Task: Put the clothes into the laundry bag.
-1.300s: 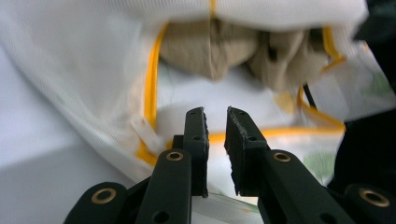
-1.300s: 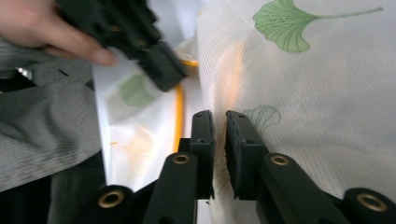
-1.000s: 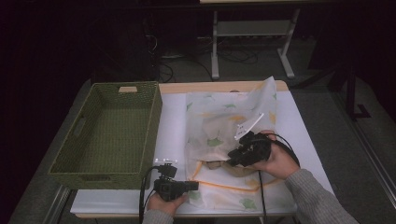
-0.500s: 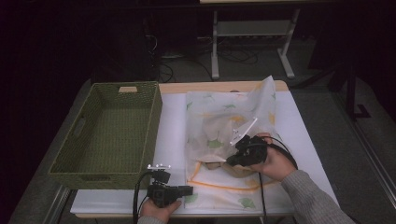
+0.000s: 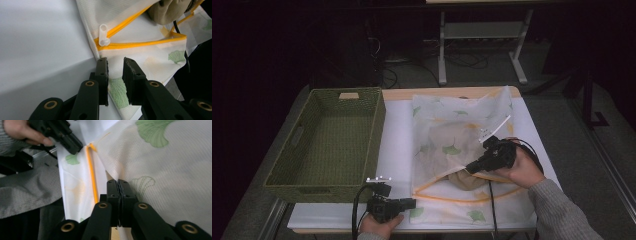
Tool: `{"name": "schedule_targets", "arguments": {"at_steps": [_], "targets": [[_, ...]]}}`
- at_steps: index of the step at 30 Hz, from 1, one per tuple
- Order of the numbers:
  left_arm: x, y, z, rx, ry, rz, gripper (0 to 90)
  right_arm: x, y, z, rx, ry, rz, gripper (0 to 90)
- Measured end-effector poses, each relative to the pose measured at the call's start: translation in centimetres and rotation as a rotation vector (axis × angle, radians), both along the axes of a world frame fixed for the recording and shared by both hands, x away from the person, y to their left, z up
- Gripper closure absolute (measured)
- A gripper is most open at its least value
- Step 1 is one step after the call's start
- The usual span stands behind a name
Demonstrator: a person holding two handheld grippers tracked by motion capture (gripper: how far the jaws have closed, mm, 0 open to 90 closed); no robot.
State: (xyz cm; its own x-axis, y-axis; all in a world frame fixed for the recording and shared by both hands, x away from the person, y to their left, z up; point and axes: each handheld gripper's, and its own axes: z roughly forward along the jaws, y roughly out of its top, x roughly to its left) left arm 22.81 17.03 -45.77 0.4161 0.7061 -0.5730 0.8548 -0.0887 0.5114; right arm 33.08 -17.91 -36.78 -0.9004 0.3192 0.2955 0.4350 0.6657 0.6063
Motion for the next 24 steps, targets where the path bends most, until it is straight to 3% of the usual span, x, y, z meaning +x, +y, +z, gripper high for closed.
{"name": "schedule_targets", "arguments": {"at_steps": [2,6,8,13,16,21,24], "targets": [[0.0,0.0,0.0,0.002,-0.003,0.001,73.6,0.1,-0.5,0.1,0.046,0.003,-0.026,80.0],[0.0,0.0,0.0,0.005,-0.014,0.0,73.1,0.1,-0.8,0.6,0.1,-0.013,-0.044,78.9],[0.0,0.0,-0.1,0.004,-0.021,0.001,73.2,0.1,-0.5,0.4,0.075,-0.027,-0.052,80.5],[0.0,0.0,-0.1,0.003,-0.027,0.006,72.6,0.1,1.0,-0.9,-0.07,-0.064,-0.058,88.1],[0.0,-0.1,-0.1,0.003,-0.032,0.004,71.5,0.3,1.1,-1.2,-0.104,-0.075,-0.077,88.5],[-0.1,-0.1,-0.1,0.006,-0.04,0.001,70.8,0.4,0.8,-1.4,-0.106,-0.054,-0.073,84.2],[-0.1,-0.4,0.3,0.012,-0.05,-0.005,67.2,0.1,0.6,-1.0,-0.081,-0.072,-0.053,78.0]]}}
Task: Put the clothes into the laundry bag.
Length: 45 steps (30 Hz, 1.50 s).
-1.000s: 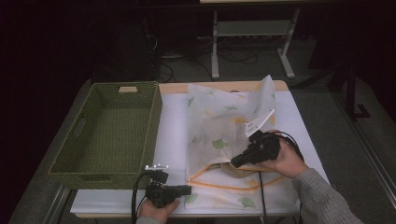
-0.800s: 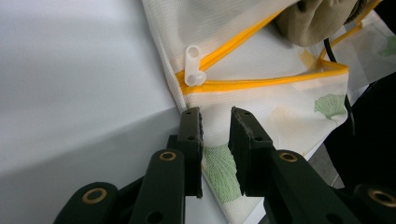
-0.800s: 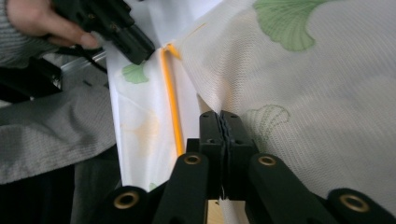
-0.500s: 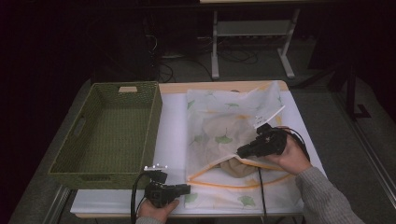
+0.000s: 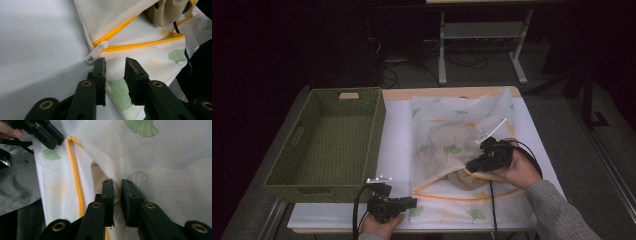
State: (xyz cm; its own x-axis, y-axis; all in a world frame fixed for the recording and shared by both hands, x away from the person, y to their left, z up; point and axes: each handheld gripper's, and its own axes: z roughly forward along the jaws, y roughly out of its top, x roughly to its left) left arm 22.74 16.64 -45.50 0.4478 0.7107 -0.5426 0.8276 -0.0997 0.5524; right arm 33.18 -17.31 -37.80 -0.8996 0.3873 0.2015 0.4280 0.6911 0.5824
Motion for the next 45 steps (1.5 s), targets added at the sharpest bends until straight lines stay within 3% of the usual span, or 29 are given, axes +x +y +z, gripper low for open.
{"name": "schedule_targets", "arguments": {"at_steps": [2,7,16,20,24,28,31,36,40,45], "targets": [[-0.1,-0.6,0.3,-0.027,-0.002,-0.013,66.9,-0.2,-0.1,0.1,0.01,0.005,0.011,73.0],[0.3,-2.8,0.9,-0.046,-0.013,-0.061,65.6,-0.8,-0.4,0.4,0.029,-0.008,0.045,65.1],[1.1,-6.5,1.0,-0.089,-0.006,-0.118,64.8,-1.7,-2.6,0.2,0.034,-0.025,0.034,62.3],[1.4,-8.2,1.0,-0.099,-0.002,-0.153,64.4,-2.0,-3.1,-0.3,0.012,-0.035,0.037,61.7],[1.7,-10.1,0.9,-0.115,0.006,-0.181,64.0,-2.2,-2.4,-0.7,-0.044,-0.084,0.055,70.4],[1.7,-12.5,0.9,-0.125,0.01,-0.227,63.2,-2.0,-1.5,-1.3,-0.093,-0.081,0.075,88.0],[1.7,-14.6,1.1,-0.125,0.004,-0.274,61.8,-1.7,-1.9,-1.2,-0.07,-0.051,0.068,89.7],[2.0,-18.2,1.0,-0.147,0.014,-0.324,60.0,-1.6,-2.3,-0.7,-0.024,-0.038,0.057,89.8],[2.2,-19.7,0.2,-0.109,0.04,-0.303,59.0,-1.5,-2.6,-0.3,0.014,-0.038,0.047,89.7],[2.7,-20.5,-0.9,-0.066,0.032,-0.259,59.0,-1.5,-3.1,0.1,0.049,-0.04,0.04,89.7]]}}
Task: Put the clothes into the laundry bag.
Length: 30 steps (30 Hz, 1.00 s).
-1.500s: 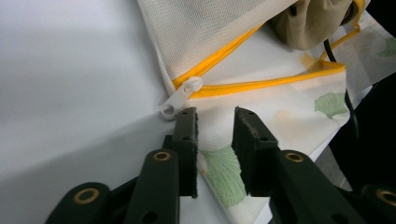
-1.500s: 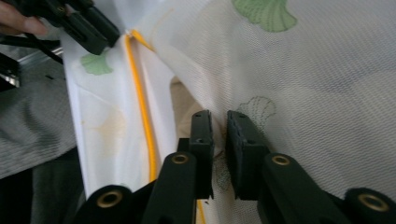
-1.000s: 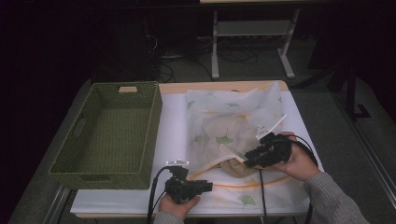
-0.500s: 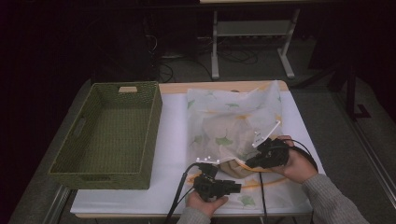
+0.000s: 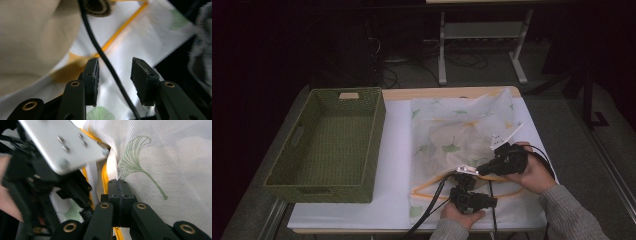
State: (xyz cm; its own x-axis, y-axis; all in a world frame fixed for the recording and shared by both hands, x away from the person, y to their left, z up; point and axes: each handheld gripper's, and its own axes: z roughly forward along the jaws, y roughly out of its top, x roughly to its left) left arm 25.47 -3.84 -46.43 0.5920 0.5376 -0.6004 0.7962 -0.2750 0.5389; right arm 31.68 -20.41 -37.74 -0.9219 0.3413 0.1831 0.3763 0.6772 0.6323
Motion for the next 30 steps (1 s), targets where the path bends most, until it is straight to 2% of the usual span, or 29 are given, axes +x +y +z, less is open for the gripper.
{"name": "schedule_targets", "arguments": {"at_steps": [6,8,10,12,14,18,20,24,27,30], "targets": [[-0.1,-1.4,-0.2,0.042,-0.053,0.014,73.4,0.1,-0.2,0.2,0.019,0.004,-0.008,89.6],[0.1,-1.6,-0.3,0.066,-0.075,0.004,84.2,0.1,-0.2,0.2,0.016,0.002,-0.01,89.6],[0.3,-1.5,-0.3,0.062,-0.071,-0.005,87.0,0.1,-0.3,0.2,0.016,0.005,-0.013,89.6],[0.3,-1.0,-0.1,0.065,-0.089,-0.005,87.7,0.0,-0.5,0.2,0.022,0.004,-0.009,89.6],[0.4,0.0,0.3,0.053,-0.094,-0.001,87.9,0.0,-0.5,0.3,0.025,0.009,-0.01,89.7],[0.8,3.2,1.0,0.027,-0.102,0.063,88.0,0.0,-0.5,0.2,0.017,0.011,-0.012,89.8],[1.0,5.0,1.2,0.032,-0.115,0.104,88.1,0.1,-0.4,0.2,0.012,0.013,-0.012,89.8],[1.4,8.1,1.3,0.016,-0.132,0.204,88.1,0.1,0.0,0.1,0.001,0.021,-0.008,89.9],[2.1,9.1,1.2,0.022,-0.146,0.253,88.1,0.2,0.3,0.0,-0.002,0.023,-0.004,89.9],[2.2,9.4,1.1,0.014,-0.14,0.256,88.0,0.3,0.6,-0.1,-0.002,0.024,0.001,89.8]]}}
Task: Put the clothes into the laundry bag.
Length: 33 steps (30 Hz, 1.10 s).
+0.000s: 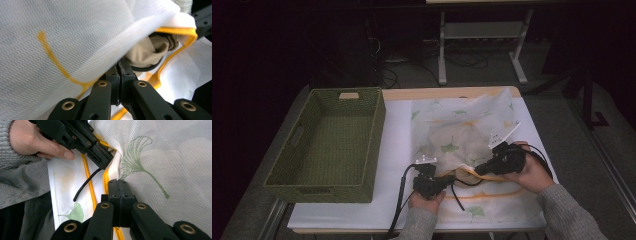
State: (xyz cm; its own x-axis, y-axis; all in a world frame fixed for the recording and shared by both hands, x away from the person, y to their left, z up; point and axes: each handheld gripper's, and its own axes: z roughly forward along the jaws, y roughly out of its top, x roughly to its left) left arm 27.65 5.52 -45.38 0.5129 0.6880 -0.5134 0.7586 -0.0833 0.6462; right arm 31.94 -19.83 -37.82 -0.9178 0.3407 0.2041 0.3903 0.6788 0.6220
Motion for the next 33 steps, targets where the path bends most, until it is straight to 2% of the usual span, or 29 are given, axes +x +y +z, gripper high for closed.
{"name": "schedule_targets", "arguments": {"at_steps": [5,10,11,14,17,18,20,23,24,28,30,31,32,33], "targets": [[-0.8,0.6,0.0,-0.036,0.026,-0.039,85.7,0.1,-0.2,0.0,0.006,0.008,-0.004,89.8],[-1.8,1.5,0.3,-0.047,0.049,-0.041,80.7,0.0,-0.3,0.1,0.014,0.007,-0.009,89.7],[-2.0,1.6,0.4,-0.062,0.053,-0.047,79.8,0.0,-0.3,0.1,0.014,0.005,-0.009,89.8],[-2.7,1.6,0.7,-0.095,0.059,-0.078,79.9,0.0,-0.3,0.2,0.017,0.005,-0.012,89.7],[-3.2,0.9,0.5,-0.118,0.095,-0.117,79.9,0.0,-0.4,0.2,0.019,0.007,-0.015,89.7],[-3.3,0.7,0.3,-0.117,0.115,-0.131,79.9,0.0,-0.4,0.2,0.02,0.005,-0.013,89.7],[-3.2,0.4,-0.2,-0.088,0.138,-0.147,79.9,0.0,-0.3,0.2,0.023,0.002,-0.012,89.7],[-2.6,0.4,-0.9,-0.042,0.147,-0.114,79.9,-0.1,-0.3,0.3,0.025,0.002,-0.01,89.7],[-2.3,0.6,-1.0,-0.045,0.144,-0.091,80.7,-0.1,-0.3,0.3,0.025,0.003,-0.007,89.8],[-1.0,1.3,-0.7,-0.026,0.095,0.0,81.0,-0.3,-0.1,0.3,0.019,0.006,0.006,89.8],[-0.4,1.4,-0.8,0.001,0.076,0.027,80.9,-0.4,-0.1,0.4,0.018,0.006,0.01,89.9],[-0.4,1.4,-0.8,0.001,0.076,0.027,80.9,-0.4,-0.1,0.4,0.018,0.006,0.01,89.9],[0.2,1.6,-1.0,-0.018,0.091,0.043,80.6,-0.4,0.0,0.4,0.017,0.006,0.011,89.8],[0.2,1.7,-1.0,-0.031,0.091,0.044,80.4,-0.4,0.0,0.5,0.016,0.005,0.012,89.8]]}}
